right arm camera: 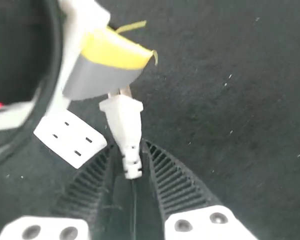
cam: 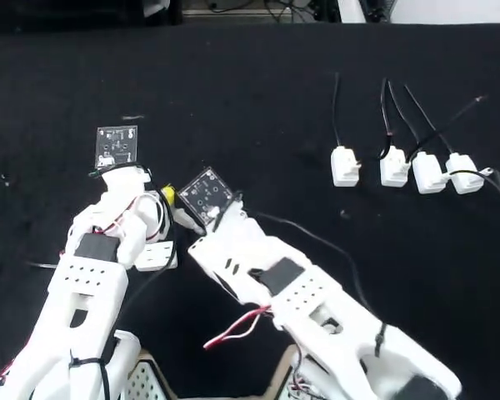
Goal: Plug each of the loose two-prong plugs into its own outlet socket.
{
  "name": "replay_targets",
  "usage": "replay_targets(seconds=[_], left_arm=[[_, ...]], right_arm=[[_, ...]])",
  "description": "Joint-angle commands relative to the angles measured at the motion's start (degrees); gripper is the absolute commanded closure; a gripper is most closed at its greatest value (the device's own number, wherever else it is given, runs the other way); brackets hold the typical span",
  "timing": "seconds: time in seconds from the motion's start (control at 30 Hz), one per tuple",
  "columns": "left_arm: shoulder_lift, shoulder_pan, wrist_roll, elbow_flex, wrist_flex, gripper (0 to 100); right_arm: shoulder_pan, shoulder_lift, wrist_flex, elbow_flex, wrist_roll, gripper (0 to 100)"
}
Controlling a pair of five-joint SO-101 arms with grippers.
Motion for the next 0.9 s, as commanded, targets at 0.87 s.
replay_targets(seconds=[0.87], left_arm=[[-0.26, -0.84, 2.64, 1.71, -0.53, 84]], right_arm=[[-2.81, 2.59, -0.88, -5.76, 2.81, 90.6]])
